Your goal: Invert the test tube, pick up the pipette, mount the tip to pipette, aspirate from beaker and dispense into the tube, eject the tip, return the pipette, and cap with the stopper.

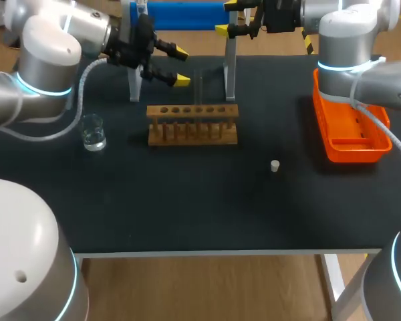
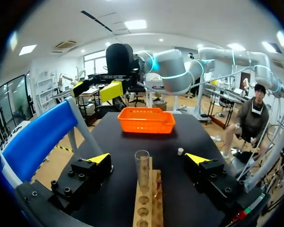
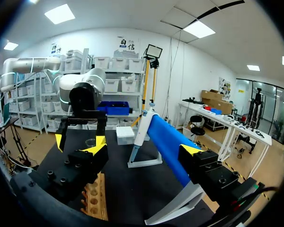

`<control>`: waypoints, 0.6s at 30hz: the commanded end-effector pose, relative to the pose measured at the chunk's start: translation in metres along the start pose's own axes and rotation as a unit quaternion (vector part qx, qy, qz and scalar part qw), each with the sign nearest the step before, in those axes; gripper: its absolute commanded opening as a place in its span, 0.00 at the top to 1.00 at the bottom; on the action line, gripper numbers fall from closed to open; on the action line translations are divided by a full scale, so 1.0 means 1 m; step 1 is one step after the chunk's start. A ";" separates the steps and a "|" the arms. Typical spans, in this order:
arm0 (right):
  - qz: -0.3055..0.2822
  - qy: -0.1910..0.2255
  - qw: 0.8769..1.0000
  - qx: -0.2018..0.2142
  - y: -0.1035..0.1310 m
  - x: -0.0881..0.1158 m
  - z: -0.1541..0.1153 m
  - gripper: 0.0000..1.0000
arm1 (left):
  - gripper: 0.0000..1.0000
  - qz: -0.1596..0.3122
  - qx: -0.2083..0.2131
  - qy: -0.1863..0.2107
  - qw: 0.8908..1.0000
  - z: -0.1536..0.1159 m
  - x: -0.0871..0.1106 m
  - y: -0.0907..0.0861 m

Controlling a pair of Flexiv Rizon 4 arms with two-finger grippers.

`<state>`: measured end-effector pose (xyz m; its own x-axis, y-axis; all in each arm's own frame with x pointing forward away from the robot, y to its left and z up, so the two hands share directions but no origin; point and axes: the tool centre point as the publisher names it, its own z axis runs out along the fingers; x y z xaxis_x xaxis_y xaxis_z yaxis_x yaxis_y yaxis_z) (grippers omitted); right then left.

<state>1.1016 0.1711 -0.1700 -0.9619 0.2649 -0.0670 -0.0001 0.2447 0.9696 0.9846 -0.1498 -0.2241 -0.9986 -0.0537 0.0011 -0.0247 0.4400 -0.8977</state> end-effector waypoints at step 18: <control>0.000 0.003 1.000 0.002 0.001 -0.001 -0.001 0.00 | 0.00 -0.012 -0.032 -0.040 0.999 0.043 0.002 0.022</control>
<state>1.1016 0.1712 -0.1700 -0.9620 0.2648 -0.0669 -0.0001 0.2447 0.9696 0.9812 -0.1728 -0.2625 -0.9910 -0.1333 -0.0157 -0.0514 0.4851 -0.8730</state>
